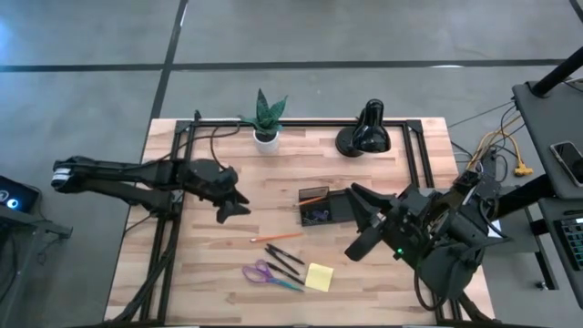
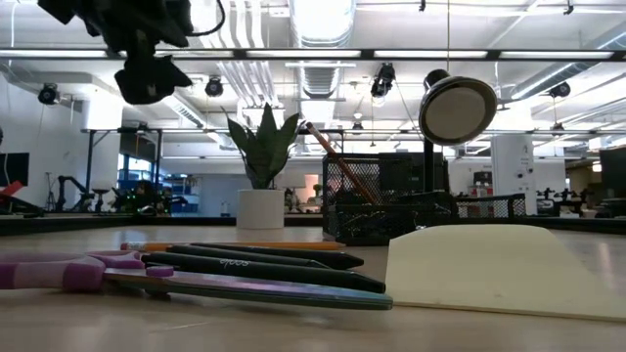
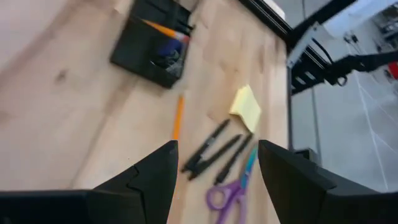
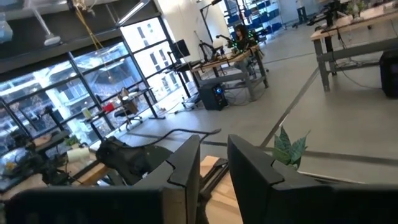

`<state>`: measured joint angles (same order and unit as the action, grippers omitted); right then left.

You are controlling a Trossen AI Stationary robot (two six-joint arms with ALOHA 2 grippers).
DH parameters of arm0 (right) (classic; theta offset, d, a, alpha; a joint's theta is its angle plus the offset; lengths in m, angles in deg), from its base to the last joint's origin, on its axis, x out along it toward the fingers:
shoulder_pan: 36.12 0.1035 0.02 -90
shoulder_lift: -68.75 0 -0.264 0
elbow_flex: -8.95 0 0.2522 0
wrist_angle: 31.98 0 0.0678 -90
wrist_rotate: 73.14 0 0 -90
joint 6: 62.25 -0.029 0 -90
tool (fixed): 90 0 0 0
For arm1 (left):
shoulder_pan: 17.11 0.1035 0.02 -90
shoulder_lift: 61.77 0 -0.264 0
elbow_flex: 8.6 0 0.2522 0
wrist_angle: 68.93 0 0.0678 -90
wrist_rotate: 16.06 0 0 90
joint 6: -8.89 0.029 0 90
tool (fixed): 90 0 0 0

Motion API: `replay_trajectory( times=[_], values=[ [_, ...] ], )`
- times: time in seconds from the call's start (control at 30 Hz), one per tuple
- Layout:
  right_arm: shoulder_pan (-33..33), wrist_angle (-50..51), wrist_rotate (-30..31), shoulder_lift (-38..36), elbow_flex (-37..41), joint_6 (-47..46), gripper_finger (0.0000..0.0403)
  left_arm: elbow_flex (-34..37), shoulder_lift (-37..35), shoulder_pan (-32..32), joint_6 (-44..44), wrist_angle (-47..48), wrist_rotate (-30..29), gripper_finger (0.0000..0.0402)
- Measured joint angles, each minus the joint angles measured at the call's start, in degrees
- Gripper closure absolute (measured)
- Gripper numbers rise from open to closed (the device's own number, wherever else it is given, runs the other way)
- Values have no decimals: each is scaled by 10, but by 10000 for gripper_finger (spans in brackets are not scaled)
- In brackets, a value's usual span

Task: Pick and place office supplies into organizer
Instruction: Put the orange pencil into the black desk organizer

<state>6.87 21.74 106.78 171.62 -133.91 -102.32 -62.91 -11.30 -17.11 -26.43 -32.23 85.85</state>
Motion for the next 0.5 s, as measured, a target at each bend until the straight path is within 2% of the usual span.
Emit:
replay_trajectory(
  times=[0.3,0.5],
  values=[
    [-46,-24,-1,0,0,18,327,-16,-29,-76,-35,-2,-16,196],
    [-111,-20,-16,-10,0,187,329,-14,-50,-118,-95,-18,-34,196]
  ],
)
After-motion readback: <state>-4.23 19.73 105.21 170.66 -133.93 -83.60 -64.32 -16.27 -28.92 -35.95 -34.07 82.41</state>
